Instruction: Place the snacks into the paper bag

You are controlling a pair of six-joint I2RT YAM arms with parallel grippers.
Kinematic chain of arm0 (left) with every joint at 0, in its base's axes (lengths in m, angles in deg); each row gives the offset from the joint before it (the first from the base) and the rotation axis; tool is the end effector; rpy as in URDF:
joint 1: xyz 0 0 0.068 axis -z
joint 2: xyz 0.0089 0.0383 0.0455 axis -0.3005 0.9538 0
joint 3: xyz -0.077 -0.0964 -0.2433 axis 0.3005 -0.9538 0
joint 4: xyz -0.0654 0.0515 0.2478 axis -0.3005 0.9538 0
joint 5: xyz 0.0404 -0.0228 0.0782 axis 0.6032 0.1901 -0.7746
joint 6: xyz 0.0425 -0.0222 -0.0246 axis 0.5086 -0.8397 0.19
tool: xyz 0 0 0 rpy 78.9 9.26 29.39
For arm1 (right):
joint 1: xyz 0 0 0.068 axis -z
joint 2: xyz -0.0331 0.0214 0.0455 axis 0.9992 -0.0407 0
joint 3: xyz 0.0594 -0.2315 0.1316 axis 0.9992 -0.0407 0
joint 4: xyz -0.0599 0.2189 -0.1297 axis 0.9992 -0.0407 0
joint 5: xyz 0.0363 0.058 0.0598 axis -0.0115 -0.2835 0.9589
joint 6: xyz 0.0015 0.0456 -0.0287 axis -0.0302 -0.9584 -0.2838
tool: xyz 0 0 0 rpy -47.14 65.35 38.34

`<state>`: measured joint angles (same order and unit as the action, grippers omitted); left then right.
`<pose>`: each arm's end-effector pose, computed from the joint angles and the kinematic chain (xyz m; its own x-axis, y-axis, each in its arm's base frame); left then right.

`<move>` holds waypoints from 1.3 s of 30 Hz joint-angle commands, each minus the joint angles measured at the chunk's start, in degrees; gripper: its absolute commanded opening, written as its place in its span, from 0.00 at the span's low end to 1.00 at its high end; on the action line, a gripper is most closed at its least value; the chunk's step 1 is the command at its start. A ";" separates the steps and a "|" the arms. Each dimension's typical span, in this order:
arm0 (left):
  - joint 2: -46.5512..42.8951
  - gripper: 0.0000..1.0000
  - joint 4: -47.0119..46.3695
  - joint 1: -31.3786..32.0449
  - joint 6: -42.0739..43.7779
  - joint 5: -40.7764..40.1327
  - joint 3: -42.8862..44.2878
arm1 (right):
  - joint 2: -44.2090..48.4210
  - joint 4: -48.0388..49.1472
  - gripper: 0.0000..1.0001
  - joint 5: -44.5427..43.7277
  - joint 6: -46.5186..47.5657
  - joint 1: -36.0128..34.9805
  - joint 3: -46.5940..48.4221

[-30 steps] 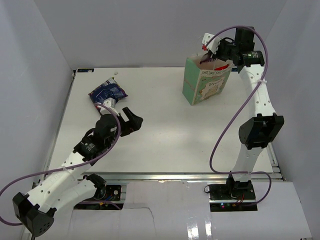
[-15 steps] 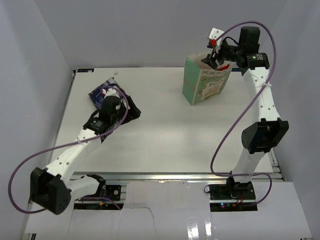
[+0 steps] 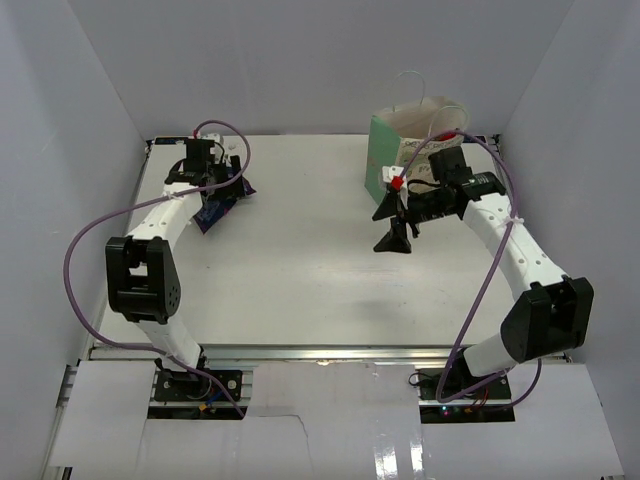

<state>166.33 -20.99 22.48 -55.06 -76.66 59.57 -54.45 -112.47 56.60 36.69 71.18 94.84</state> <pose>0.3869 -0.0313 0.2681 -0.7141 -0.1526 -0.6832 -0.1189 0.9882 -0.0965 0.2749 0.1126 0.3407 0.0474 -0.4507 -0.8914 -0.9973 0.0287 -0.0676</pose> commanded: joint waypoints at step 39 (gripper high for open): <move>-1.24 0.00 -21.72 0.19 8.57 22.57 -0.75 | 2.62 -4.37 0.85 1.34 4.55 1.11 -7.35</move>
<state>173.74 -35.35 22.07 -34.51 -67.72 61.14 -51.07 -116.77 56.27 41.96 71.92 86.12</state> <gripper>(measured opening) 0.008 0.859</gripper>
